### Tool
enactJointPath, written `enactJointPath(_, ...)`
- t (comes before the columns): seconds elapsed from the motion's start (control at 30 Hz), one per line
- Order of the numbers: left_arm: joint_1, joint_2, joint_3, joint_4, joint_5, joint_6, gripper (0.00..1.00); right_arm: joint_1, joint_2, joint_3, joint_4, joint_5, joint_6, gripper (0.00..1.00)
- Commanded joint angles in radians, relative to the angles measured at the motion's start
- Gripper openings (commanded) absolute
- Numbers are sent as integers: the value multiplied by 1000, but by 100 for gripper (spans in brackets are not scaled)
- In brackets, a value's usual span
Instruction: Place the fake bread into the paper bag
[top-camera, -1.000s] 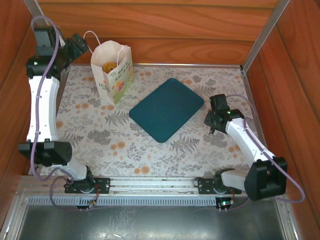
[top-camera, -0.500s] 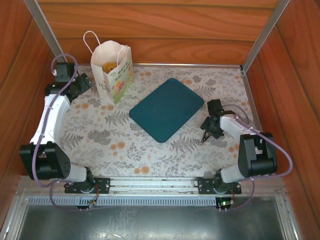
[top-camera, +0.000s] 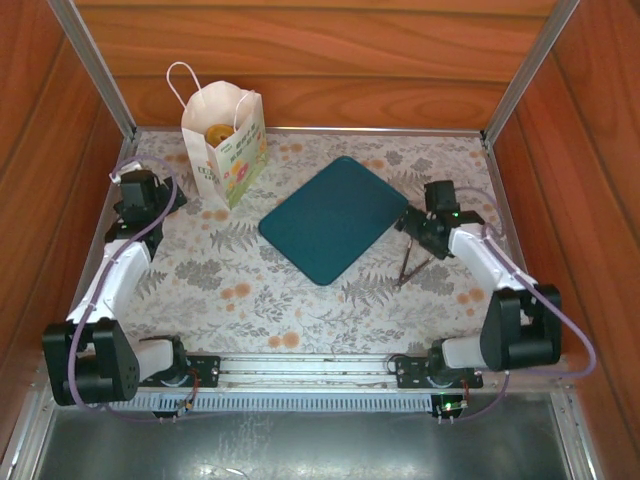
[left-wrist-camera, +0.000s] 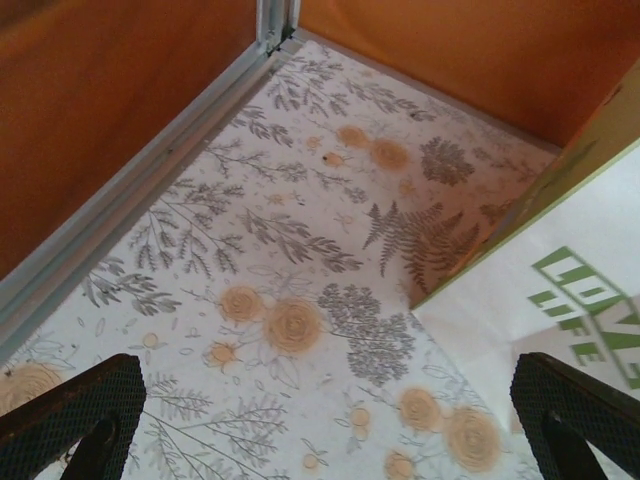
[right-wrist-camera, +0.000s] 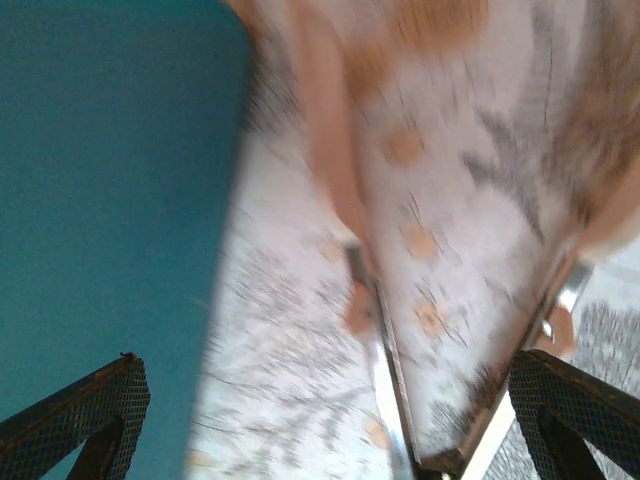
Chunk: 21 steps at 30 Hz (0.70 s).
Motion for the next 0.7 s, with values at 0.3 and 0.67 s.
enactJointPath(0.3, -88, 232, -281, 633, -160, 259, 100, -12, -2, -241, 623, 395, -496, 100)
enactJointPath(0.67, -64, 367, -413, 974, 45, 314, 100, -117, 226, -511, 1424, -6, -652, 100)
